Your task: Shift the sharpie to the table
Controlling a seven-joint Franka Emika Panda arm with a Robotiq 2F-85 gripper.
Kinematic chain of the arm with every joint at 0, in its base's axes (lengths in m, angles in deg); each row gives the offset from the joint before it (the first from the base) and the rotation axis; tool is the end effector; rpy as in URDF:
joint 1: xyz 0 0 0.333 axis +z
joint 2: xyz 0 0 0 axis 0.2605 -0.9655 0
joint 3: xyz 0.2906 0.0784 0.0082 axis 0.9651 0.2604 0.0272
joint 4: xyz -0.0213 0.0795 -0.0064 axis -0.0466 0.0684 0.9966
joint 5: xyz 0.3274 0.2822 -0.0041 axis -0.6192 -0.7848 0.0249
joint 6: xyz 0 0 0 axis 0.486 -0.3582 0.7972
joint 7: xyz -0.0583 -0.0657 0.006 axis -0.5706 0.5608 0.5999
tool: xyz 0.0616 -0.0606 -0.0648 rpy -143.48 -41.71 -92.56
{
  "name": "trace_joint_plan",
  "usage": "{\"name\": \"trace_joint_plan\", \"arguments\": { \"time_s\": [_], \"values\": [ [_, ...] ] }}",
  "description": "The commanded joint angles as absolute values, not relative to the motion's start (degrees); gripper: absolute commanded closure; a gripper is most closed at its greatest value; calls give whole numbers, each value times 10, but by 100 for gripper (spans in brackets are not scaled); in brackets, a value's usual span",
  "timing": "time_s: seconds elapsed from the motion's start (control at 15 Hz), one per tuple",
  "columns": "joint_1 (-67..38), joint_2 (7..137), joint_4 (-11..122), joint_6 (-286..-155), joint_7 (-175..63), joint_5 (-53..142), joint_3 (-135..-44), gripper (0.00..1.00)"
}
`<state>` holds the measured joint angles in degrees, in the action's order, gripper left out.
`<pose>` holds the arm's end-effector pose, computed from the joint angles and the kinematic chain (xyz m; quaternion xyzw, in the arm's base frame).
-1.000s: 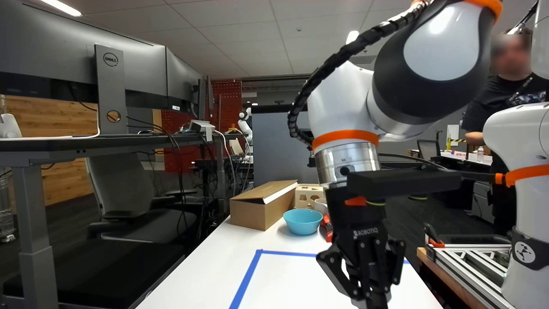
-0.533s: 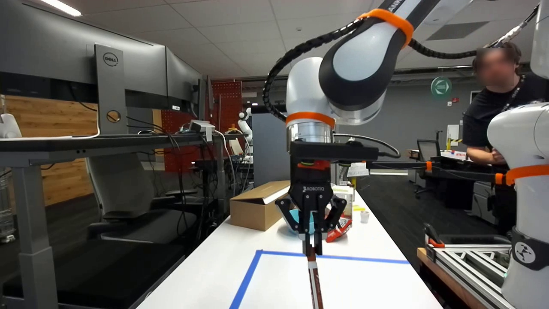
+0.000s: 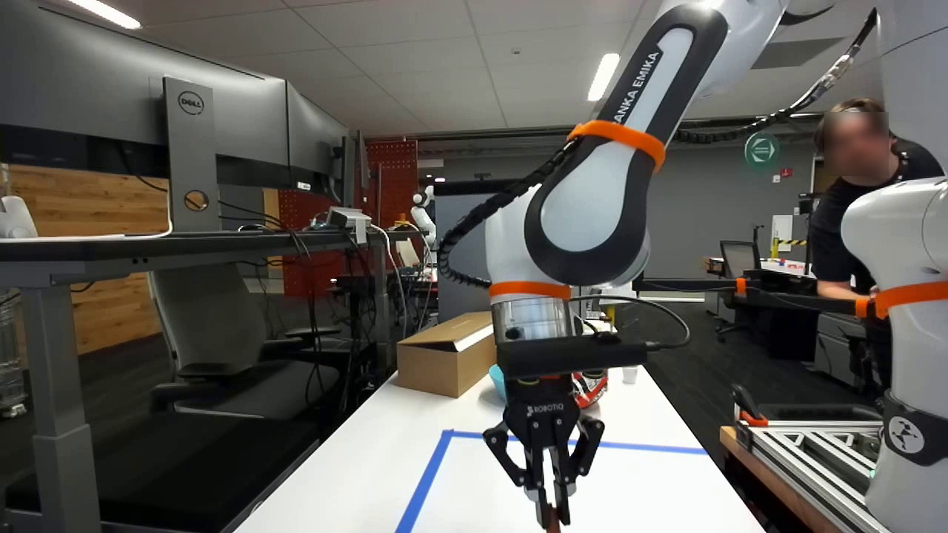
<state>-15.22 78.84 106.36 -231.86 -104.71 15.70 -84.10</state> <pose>0.4731 0.0057 0.1587 -0.7893 0.6001 0.1045 0.0771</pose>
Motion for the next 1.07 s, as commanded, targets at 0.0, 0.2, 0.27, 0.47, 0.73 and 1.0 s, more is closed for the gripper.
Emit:
{"name": "trace_joint_plan", "arguments": {
  "time_s": [0.0,0.2,0.27,0.47,0.73,1.0],
  "values": [
    [-149,708,1022,-2356,-1012,123,-835,95],
    [-152,657,993,-2376,-1003,115,-837,95],
    [-152,644,985,-2382,-1003,118,-840,95],
    [-150,605,963,-2401,-1012,129,-853,95],
    [-139,579,949,-2418,-1028,144,-872,56],
    [-115,619,974,-2413,-1058,155,-882,35]
  ]
}}
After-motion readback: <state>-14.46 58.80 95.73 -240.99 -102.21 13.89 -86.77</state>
